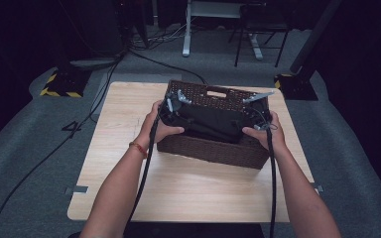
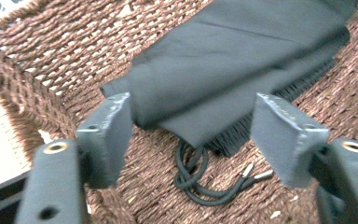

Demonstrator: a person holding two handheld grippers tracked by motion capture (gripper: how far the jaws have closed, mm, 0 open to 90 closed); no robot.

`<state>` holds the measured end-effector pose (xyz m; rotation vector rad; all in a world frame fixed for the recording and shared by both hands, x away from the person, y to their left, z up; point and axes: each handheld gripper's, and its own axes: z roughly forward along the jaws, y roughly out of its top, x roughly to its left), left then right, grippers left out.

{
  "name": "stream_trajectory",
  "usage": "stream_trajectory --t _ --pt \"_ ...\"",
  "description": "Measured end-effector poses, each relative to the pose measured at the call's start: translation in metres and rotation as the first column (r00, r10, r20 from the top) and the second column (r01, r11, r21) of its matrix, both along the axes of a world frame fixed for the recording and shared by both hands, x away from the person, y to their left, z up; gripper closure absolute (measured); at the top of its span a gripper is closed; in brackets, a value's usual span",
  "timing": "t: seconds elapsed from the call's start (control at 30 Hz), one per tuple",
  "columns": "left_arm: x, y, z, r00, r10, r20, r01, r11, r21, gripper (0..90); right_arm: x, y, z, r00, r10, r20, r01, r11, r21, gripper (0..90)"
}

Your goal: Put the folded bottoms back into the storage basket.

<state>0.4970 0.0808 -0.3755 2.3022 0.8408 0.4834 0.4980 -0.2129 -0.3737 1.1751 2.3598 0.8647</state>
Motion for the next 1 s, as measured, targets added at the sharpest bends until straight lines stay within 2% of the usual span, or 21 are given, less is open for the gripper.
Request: stream_trajectory --t 0.13,0.23,0.27,0.33,0.4,0.57,0.63,0.7,0.73,0.77,0.9,1.0 --pt "-0.007 0.007 0.008 0.9997 -0.013 0.022 0.014 0.9994 -0.03 22.4 -0.005 -0.001 0.006 0.9994 0.016 0.032 -0.016 1.0 0.001 30.8" --pt "-0.011 0.01 0.011 0.9992 -0.025 0.03 0.026 0.9989 -0.038 20.5 -0.008 -0.001 0.009 0.9986 0.027 0.045 -0.027 1.0 0.006 30.3" --pt "-0.017 0.012 0.014 0.9982 -0.034 0.048 0.037 0.9984 -0.044 20.2 -0.013 -0.003 0.013 0.9975 0.038 0.059 -0.039 0.999 0.01 29.6" --pt "-0.021 0.014 0.016 0.9973 -0.045 0.059 0.048 0.9976 -0.051 19.9 -0.015 -0.004 0.014 0.9968 0.044 0.067 -0.044 0.999 0.012 29.6" --pt "-0.029 0.017 0.02 0.995 -0.052 0.085 0.057 0.9969 -0.054 19.0 -0.023 -0.009 0.02 0.9942 0.061 0.089 -0.062 0.998 0.016 28.8" --pt "-0.04 0.025 0.026 0.9924 -0.06 0.108 0.067 0.9959 -0.062 18.7 -0.034 -0.018 0.026 0.9914 0.063 0.115 -0.066 0.998 0.021 28.4" --pt "-0.05 0.031 0.029 0.9902 -0.071 0.12 0.079 0.9945 -0.069 18.6 -0.043 -0.026 0.03 0.9891 0.065 0.132 -0.069 0.997 0.027 28.3" --pt "-0.052 0.032 0.03 0.99 -0.074 0.12 0.082 0.9946 -0.063 18.5 -0.046 -0.028 0.03 0.9882 0.067 0.138 -0.071 0.997 0.026 28.3" --pt "-0.059 0.034 0.031 0.9876 -0.077 0.137 0.085 0.9951 -0.051 18.6 -0.052 -0.033 0.032 0.9864 0.076 0.146 -0.081 0.996 0.029 28.3" --pt "-0.059 0.034 0.031 0.9876 -0.077 0.137 0.085 0.9951 -0.051 18.6 -0.052 -0.033 0.032 0.9864 0.076 0.146 -0.081 0.996 0.029 28.3" --pt "-0.069 0.039 0.03 0.9845 -0.093 0.149 0.1 0.9942 -0.04 17.7 -0.067 -0.041 0.034 0.9782 0.099 0.183 -0.103 0.995 0.012 28.3" --pt "-0.077 0.043 0.03 0.9808 -0.103 0.166 0.107 0.9941 -0.017 19.2 -0.076 -0.045 0.035 0.9738 0.109 0.199 -0.113 0.994 0.005 28.3"
